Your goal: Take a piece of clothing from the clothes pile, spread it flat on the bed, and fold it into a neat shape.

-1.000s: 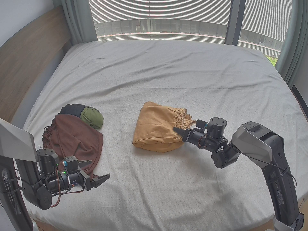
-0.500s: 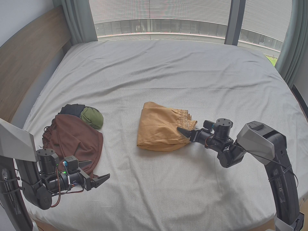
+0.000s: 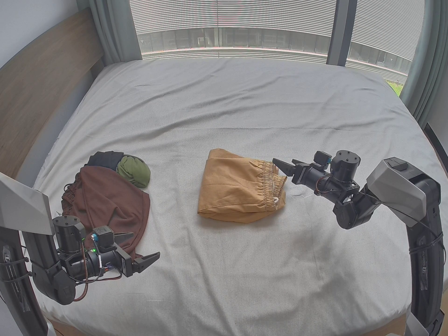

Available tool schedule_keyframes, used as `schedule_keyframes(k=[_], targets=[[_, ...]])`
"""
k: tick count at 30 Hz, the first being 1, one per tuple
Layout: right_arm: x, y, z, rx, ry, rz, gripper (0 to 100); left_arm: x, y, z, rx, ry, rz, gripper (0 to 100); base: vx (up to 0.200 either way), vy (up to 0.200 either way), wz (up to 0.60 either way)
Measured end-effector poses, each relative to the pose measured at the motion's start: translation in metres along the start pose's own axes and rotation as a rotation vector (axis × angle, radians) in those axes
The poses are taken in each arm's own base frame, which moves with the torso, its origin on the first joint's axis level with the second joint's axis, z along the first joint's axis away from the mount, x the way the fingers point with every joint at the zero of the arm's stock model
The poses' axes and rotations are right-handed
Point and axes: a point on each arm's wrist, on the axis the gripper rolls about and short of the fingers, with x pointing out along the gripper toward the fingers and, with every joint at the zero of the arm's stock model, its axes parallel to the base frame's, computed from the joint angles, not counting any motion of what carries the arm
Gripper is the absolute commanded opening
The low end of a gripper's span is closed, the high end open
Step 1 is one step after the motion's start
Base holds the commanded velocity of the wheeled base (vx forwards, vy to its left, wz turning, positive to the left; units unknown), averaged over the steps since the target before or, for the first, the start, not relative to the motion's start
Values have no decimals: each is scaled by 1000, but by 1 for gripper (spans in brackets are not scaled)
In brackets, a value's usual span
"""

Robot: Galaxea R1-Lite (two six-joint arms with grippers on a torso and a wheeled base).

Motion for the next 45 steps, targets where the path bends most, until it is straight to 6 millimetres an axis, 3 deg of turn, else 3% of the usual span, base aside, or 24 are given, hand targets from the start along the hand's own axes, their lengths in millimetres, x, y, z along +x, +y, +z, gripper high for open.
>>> schedule_keyframes(k=[5,11,24,31,39,45], targets=[[9,32,1,1,5,67,100,0,0,0,1,-2,0,100,0,0,0],[19,49,-13,7,31,106,100,0,1,0,1,-2,2,100,0,0,0],[32,35,-68,37,113,85,100,0,1,0,-1,-3,4,100,0,0,0],[31,28,-81,45,127,58,100,0,1,0,-1,-1,4,100,0,0,0],[30,23,-75,48,90,30,100,0,1,0,-2,-2,4,100,0,0,0],[20,40,-40,53,32,46,100,-3,-1,9,10,-35,-3,100,0,0,0]])
